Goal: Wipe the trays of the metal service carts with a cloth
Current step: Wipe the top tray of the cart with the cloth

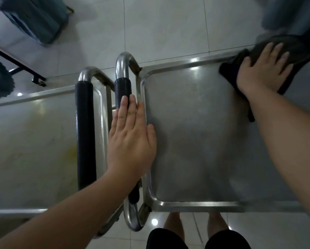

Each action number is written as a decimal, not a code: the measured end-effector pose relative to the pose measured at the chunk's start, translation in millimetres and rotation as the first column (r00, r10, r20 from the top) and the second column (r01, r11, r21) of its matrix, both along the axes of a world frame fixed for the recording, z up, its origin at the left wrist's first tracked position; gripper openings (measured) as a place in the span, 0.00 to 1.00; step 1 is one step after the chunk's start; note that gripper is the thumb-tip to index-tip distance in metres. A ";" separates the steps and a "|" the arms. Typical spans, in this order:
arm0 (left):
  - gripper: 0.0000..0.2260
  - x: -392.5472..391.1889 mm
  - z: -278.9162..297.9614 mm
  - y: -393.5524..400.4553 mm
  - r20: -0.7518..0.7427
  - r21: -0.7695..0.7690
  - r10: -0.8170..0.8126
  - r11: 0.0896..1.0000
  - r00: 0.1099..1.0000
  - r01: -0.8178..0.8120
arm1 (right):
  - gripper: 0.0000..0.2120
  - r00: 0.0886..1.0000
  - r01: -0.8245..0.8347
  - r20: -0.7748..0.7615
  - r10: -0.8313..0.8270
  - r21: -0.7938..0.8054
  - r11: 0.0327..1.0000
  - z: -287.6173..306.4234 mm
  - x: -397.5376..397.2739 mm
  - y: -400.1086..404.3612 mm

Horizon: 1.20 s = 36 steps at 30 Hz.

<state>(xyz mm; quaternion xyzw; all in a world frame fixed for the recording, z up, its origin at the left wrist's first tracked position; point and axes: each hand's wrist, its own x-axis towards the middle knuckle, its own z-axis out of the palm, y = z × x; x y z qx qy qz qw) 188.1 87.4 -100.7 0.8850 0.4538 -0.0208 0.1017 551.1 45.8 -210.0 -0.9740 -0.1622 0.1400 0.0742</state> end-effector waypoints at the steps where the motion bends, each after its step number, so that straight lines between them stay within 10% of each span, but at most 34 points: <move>1: 0.30 -0.3 0.3 0.3 0.000 0.000 -0.001 1.000 1.000 0.001 | 0.38 0.997 -0.078 0.006 0.078 0.012 0.997 -0.5 -23.3 17.5; 8: 0.30 1.5 1.6 1.6 -0.027 0.018 -0.012 1.000 1.000 0.013 | 0.34 0.667 -0.740 -0.034 0.745 0.086 0.667 6.3 -184.0 108.0; 17: 0.30 3.7 4.1 2.7 -0.061 0.046 -0.051 0.998 0.997 0.054 | 0.38 0.301 -0.946 -0.085 0.950 0.099 0.309 11.6 -257.8 25.1; 27: 0.31 1.2 1.1 2.2 -0.051 0.037 -0.023 0.999 0.998 0.025 | 0.30 0.390 -0.880 -0.104 0.915 0.250 0.403 -4.7 -342.5 -168.8; 36: 0.30 4.6 2.8 -4.0 -0.109 0.084 -0.006 0.996 0.994 0.015 | 0.32 0.528 -0.848 -0.009 0.849 0.057 0.527 -11.2 -185.5 -300.1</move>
